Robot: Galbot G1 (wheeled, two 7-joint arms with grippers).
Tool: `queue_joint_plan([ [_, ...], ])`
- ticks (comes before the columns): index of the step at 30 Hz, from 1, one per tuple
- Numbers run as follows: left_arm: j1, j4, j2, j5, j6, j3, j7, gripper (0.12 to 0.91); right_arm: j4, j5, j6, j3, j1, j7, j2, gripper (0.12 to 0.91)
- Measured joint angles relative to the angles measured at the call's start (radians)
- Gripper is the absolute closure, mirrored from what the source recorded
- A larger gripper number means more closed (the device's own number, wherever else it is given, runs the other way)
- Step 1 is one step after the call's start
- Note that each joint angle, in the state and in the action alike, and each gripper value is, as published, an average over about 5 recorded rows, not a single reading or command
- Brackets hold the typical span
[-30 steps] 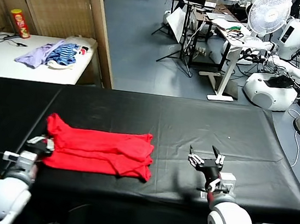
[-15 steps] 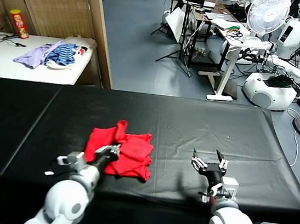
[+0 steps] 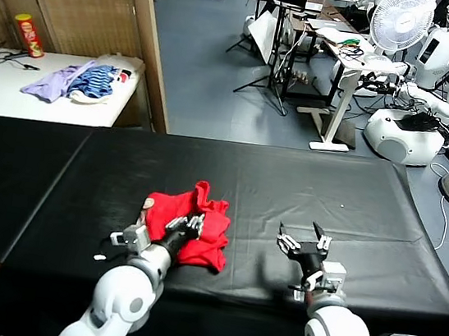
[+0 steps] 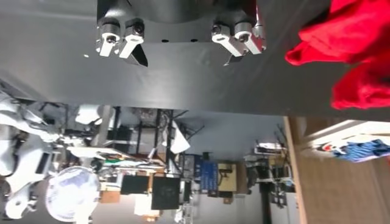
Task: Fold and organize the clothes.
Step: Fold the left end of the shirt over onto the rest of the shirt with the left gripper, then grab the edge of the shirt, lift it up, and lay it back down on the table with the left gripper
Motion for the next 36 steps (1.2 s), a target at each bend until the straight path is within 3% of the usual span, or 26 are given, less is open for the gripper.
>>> queue_joint_plan([
  [4,0.010,-0.024,-0.023,-0.046,-0.008,-0.018,-0.010,0.386,-0.030,0.038,0.001,-0.053,0.046,-0.024,-0.015,0.227],
  [7,0.024,-0.038,-0.016,-0.010,-0.029,-0.040,0.022,0.272,-0.053,0.039,0.002,-0.109,0.090,-0.042,-0.015,0.227],
  [13,0.083,-0.046,0.050,0.132,-0.074,-0.115,0.104,0.233,-0.126,-0.001,-0.004,-0.263,0.206,-0.045,0.012,0.227],
  [18,0.142,-0.029,0.073,0.212,-0.091,-0.179,0.126,0.232,-0.227,-0.135,-0.019,-0.365,0.268,-0.039,0.046,0.227],
  [22,0.170,-0.026,0.068,0.236,-0.097,-0.207,0.139,0.232,-0.286,-0.306,-0.057,-0.398,0.269,-0.030,0.056,0.227],
  [25,0.172,-0.015,0.061,0.236,-0.098,-0.219,0.141,0.232,-0.305,-0.363,-0.048,-0.405,0.261,-0.006,0.065,0.227],
  [30,0.170,0.008,0.053,0.175,-0.098,-0.239,0.141,0.232,-0.280,-0.273,0.034,-0.379,0.242,0.052,0.076,0.227],
  [36,0.166,0.037,0.046,0.067,-0.098,-0.268,0.141,0.232,-0.174,-0.075,0.081,-0.314,0.213,0.049,0.057,0.227],
])
